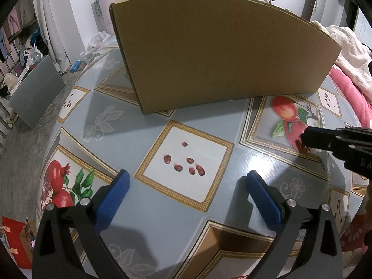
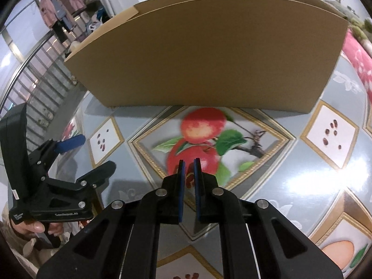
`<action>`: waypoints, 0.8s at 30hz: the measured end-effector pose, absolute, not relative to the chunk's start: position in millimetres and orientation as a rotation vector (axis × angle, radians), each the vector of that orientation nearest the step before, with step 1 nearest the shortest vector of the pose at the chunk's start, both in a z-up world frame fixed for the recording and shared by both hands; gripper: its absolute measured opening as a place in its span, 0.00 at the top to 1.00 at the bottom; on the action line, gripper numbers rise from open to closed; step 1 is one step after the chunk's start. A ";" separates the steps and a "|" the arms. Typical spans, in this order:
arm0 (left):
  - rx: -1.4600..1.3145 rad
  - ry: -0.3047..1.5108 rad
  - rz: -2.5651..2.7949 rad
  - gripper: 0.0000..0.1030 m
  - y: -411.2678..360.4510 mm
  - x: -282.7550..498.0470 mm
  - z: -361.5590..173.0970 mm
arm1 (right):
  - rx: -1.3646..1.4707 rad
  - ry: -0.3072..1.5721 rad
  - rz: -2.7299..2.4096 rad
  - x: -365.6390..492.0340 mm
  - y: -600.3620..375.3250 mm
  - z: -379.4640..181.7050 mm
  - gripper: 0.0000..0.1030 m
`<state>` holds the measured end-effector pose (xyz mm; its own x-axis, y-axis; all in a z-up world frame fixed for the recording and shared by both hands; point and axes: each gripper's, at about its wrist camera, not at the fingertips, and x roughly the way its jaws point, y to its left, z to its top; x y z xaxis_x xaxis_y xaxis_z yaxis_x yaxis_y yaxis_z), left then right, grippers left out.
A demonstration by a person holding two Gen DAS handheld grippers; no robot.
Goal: Organize jewelry
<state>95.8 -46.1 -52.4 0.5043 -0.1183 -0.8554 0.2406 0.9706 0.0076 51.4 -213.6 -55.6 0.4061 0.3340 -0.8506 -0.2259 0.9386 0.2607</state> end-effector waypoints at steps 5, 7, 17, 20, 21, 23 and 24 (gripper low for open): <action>0.132 1.020 -0.217 0.05 -46.2 95.7 -52.5 | 0.100 1.104 0.380 49.2 -207.3 -56.3 0.92; 0.132 1.020 -0.218 0.05 -46.0 95.8 -52.5 | 0.101 1.107 0.391 51.2 -197.2 -59.1 0.92; 0.135 1.008 -0.227 0.05 -44.7 96.7 -51.9 | 0.150 1.099 0.397 46.4 -187.2 -56.5 0.79; 0.138 0.984 -0.244 0.05 -42.3 95.7 -52.8 | 0.183 1.080 0.368 44.5 -201.9 -51.3 0.78; 0.139 0.978 -0.248 0.05 -41.4 95.5 -53.2 | 0.189 1.073 0.357 43.1 -206.6 -49.6 0.78; 0.118 0.961 -0.269 0.05 -37.6 95.6 -52.4 | 0.195 1.063 0.356 39.1 -212.4 -46.8 0.78; 0.102 0.951 -0.287 0.05 -36.3 95.5 -51.6 | 0.193 1.060 0.364 37.4 -214.2 -46.1 0.78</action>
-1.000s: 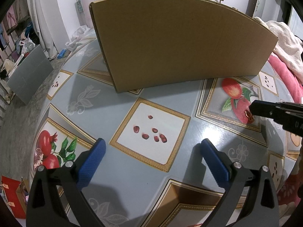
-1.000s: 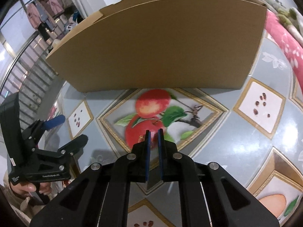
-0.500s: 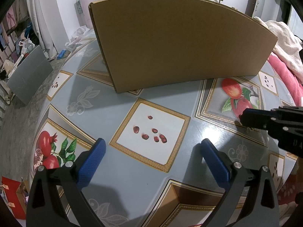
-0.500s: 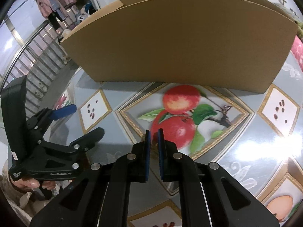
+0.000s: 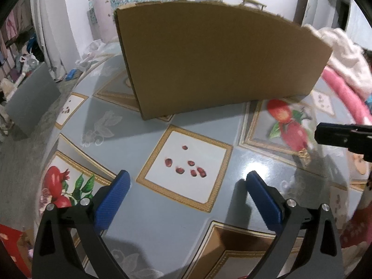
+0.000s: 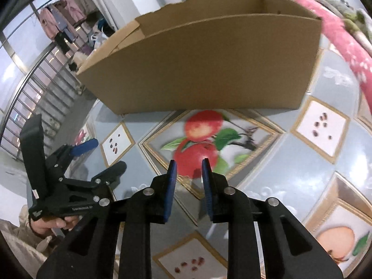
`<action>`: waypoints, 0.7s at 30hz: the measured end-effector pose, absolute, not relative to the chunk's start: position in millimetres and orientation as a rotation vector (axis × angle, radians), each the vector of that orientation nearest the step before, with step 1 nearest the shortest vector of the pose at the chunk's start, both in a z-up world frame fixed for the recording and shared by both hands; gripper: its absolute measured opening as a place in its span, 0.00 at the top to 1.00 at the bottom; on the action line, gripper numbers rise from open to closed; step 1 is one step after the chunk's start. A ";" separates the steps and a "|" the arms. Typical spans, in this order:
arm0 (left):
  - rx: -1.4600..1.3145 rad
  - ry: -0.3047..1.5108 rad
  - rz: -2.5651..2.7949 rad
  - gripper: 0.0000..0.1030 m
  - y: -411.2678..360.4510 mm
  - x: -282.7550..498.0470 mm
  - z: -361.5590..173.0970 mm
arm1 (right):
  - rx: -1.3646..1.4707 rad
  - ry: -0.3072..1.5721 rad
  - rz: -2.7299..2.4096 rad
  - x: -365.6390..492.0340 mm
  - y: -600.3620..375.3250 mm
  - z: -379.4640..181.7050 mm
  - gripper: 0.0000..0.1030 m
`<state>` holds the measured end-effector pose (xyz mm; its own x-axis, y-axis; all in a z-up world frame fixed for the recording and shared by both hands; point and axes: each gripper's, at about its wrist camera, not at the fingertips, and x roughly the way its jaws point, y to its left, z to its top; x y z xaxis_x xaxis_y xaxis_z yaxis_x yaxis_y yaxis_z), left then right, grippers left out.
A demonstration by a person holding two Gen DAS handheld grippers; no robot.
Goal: Organize jewelry
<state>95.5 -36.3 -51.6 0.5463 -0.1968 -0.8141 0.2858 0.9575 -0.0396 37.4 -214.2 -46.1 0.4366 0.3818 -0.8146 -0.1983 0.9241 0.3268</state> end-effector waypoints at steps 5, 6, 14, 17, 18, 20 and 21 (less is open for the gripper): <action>0.078 0.851 -0.414 0.17 -34.0 88.0 -35.9 | 0.083 1.062 0.449 28.0 -206.9 -44.6 0.76; 0.078 0.845 -0.434 0.21 -35.9 87.2 -34.1 | 0.060 1.063 0.460 26.5 -206.1 -44.7 0.74; 0.057 0.885 -0.552 0.56 -62.5 94.8 -32.8 | -0.014 1.079 0.472 28.7 -197.2 -52.5 0.70; 0.055 0.907 -0.585 0.66 -71.5 92.5 -37.2 | -0.021 1.082 0.455 27.6 -190.2 -60.3 0.70; 0.059 0.911 -0.589 0.71 -74.4 92.4 -38.4 | -0.026 1.075 0.449 25.8 -191.4 -59.6 0.70; 0.060 0.924 -0.606 0.76 -78.9 93.5 -40.2 | -0.047 1.058 0.435 24.4 -188.0 -59.7 0.70; 0.060 0.928 -0.616 0.79 -81.4 95.5 -40.4 | -0.057 1.054 0.427 23.8 -187.7 -58.9 0.70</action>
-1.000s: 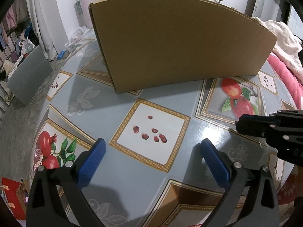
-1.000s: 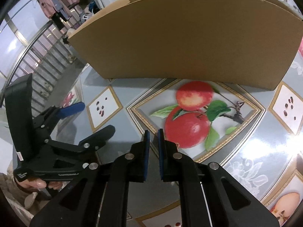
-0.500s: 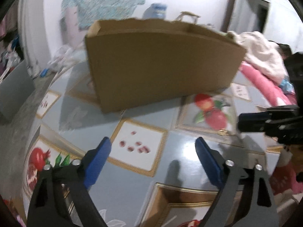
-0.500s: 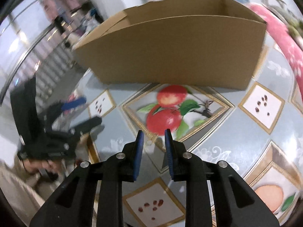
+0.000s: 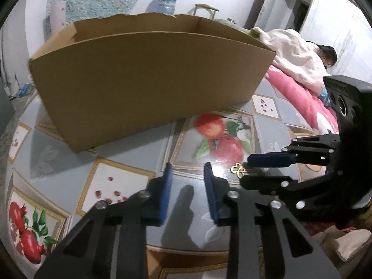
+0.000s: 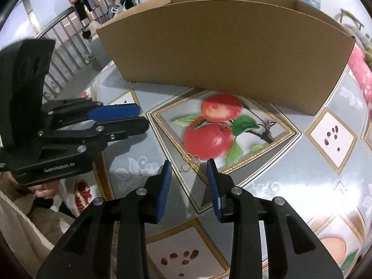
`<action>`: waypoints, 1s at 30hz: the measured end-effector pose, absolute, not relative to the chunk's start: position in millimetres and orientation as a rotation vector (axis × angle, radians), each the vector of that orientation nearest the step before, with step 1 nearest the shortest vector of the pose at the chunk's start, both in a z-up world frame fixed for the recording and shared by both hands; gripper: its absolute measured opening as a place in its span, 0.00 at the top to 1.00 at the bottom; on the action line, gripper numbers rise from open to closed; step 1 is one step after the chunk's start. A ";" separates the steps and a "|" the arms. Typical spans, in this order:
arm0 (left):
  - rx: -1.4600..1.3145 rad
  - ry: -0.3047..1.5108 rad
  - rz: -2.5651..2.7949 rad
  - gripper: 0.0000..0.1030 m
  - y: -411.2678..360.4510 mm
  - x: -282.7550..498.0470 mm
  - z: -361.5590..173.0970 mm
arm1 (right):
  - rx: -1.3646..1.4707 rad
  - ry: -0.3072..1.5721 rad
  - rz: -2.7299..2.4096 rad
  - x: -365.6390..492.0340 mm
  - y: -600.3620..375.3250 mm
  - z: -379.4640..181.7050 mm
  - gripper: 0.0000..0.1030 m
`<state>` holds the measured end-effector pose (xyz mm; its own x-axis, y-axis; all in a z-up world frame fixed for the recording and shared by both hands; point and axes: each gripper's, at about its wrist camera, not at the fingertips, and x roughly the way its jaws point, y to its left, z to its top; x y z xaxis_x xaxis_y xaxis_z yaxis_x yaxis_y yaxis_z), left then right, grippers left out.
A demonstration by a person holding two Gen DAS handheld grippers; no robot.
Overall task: Organize jewelry
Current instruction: 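Close the right gripper on the gold clover charm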
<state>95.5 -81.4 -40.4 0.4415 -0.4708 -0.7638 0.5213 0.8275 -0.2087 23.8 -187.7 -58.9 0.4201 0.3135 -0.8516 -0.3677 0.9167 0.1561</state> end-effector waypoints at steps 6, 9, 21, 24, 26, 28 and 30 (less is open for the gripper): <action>0.069 0.926 -0.655 0.83 -88.7 99.2 -37.7 | -0.161 1.043 0.389 20.0 -174.0 -58.7 0.78; 0.074 0.924 -0.681 0.84 -91.0 97.7 -35.7 | -0.195 1.048 0.378 18.9 -169.5 -59.3 0.84; 0.249 0.909 -0.754 0.84 -109.0 84.4 -34.4 | -0.028 1.089 0.413 25.7 -194.4 -62.3 1.00; 0.333 0.901 -0.780 0.84 -118.0 78.2 -34.7 | 0.012 1.096 0.435 27.8 -200.8 -62.1 1.00; 0.360 0.895 -0.797 0.84 -121.6 76.1 -35.1 | 0.017 1.097 0.455 27.0 -204.3 -61.3 1.00; 0.388 0.897 -0.801 0.84 -125.0 76.0 -37.1 | 0.013 1.090 0.466 26.0 -208.8 -59.6 0.99; 0.421 0.889 -0.811 0.84 -128.9 75.6 -37.9 | -0.013 1.076 0.469 24.4 -212.5 -57.0 0.98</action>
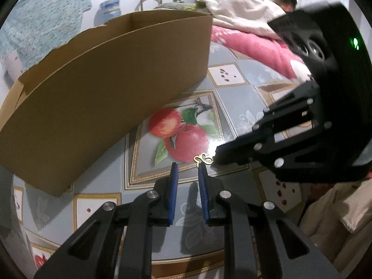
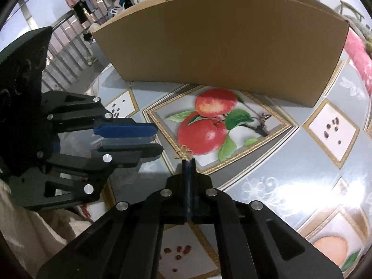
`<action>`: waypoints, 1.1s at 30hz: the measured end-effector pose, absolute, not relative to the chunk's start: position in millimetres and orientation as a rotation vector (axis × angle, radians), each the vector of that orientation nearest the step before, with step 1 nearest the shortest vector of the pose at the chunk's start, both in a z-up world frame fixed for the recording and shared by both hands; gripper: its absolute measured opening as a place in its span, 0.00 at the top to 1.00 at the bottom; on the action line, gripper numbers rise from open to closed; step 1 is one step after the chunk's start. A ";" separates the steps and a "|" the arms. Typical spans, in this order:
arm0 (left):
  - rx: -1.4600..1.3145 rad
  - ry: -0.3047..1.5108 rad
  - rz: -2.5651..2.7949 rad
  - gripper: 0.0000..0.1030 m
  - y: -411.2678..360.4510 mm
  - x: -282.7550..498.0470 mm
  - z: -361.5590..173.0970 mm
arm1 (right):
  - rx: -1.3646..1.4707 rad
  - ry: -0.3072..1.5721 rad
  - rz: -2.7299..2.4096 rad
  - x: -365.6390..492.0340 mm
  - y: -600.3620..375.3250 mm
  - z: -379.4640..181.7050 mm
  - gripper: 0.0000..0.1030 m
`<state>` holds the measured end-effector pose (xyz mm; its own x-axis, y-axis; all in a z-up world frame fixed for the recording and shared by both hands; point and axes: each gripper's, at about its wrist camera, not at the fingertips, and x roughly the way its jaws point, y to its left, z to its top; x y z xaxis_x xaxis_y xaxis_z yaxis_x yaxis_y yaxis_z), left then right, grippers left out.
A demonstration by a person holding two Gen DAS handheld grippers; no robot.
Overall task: Organize jewelry
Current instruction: 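Close the right gripper on the gold clover charm, then bring the left gripper down over the right gripper and close on the clover charm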
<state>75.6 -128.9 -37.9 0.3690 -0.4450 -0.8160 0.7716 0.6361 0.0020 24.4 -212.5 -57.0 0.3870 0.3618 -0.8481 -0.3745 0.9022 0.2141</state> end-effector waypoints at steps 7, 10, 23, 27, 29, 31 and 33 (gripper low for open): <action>0.573 0.857 -0.878 0.83 -144.9 73.6 -41.2 | -0.143 1.023 0.566 25.5 -214.5 -46.4 0.86; 0.650 0.847 -0.921 0.83 -148.8 72.8 -43.4 | -0.222 1.008 0.649 28.3 -210.6 -43.0 0.80; 0.808 0.840 -1.129 0.84 -153.7 89.8 -46.5 | -0.495 0.992 0.944 49.3 -199.8 -44.2 0.76; 0.827 0.847 -1.196 0.84 -154.0 96.6 -46.4 | -0.526 1.001 1.023 55.5 -200.6 -43.0 0.77; 0.843 0.845 -1.228 0.84 -154.7 100.2 -46.4 | -0.515 1.012 1.074 58.0 -200.2 -40.7 0.79; 0.855 0.842 -1.252 0.84 -151.9 103.0 -45.8 | -0.523 1.015 1.101 58.6 -199.9 -39.9 0.80; 0.864 0.841 -1.280 0.84 -151.4 105.7 -45.7 | -0.547 1.019 1.108 58.3 -197.7 -39.6 0.81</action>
<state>105.7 -151.4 -45.7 0.0994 -0.4364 -0.8942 0.9940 0.0849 0.0691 58.3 -197.7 -39.6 0.0899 0.4676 -0.8794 -0.9153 0.3868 0.1121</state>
